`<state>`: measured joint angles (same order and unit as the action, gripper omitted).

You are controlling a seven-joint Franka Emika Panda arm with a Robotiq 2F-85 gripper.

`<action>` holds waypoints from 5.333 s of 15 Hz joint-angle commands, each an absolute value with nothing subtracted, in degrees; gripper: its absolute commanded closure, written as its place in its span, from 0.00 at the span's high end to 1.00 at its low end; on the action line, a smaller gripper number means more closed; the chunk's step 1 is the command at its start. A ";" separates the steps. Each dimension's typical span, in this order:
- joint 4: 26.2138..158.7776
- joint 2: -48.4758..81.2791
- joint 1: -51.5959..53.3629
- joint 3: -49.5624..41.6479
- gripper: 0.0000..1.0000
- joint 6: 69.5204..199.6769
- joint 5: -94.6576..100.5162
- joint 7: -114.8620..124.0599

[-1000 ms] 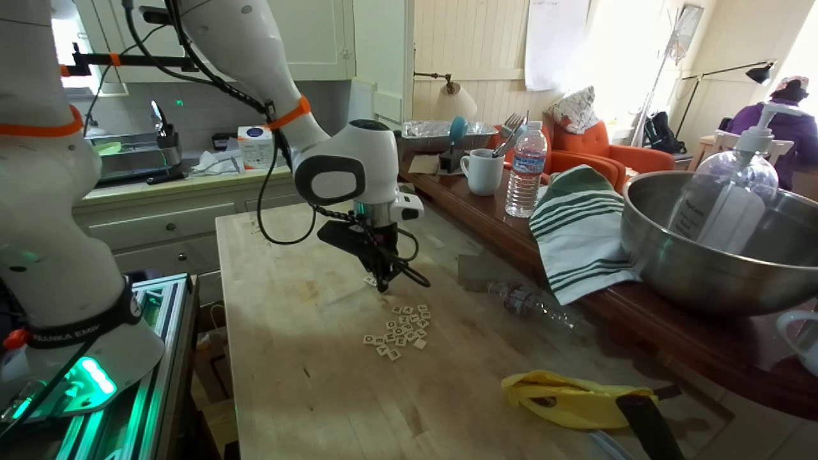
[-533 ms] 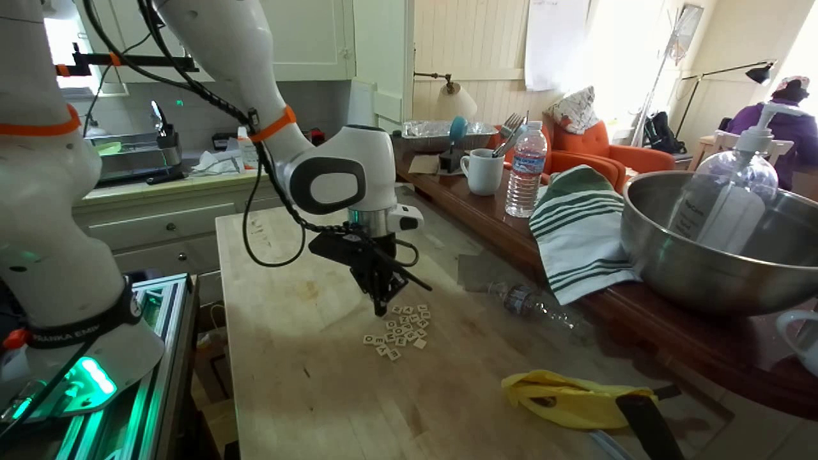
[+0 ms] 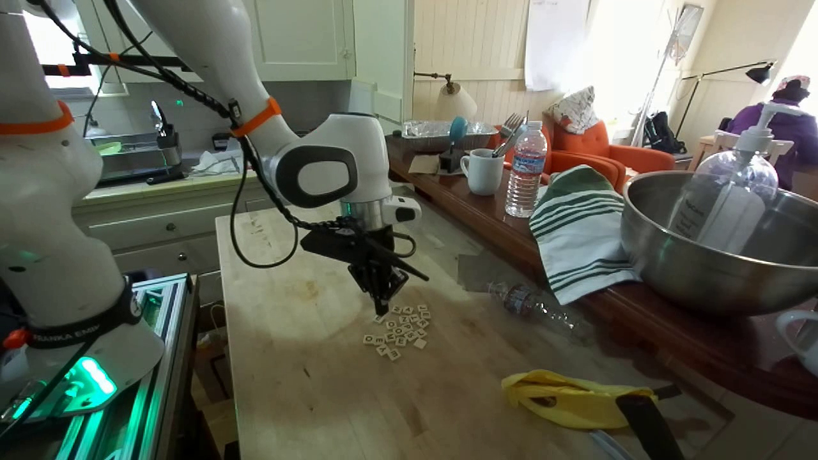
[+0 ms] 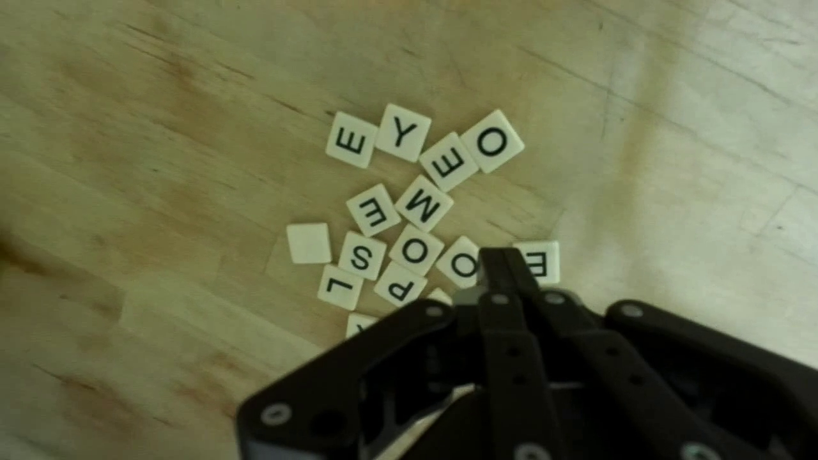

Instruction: Create the word 'Hum'.

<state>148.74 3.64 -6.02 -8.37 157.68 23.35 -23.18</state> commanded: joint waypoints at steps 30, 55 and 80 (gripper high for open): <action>143.98 13.89 -12.22 1.67 0.00 166.07 7.56 -44.17; 144.11 8.72 -7.07 1.66 0.00 153.39 -13.84 -5.34; 143.05 11.24 -5.77 -0.96 0.00 156.73 5.64 -27.10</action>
<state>143.87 9.12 -5.50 -0.65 155.32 3.51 -25.36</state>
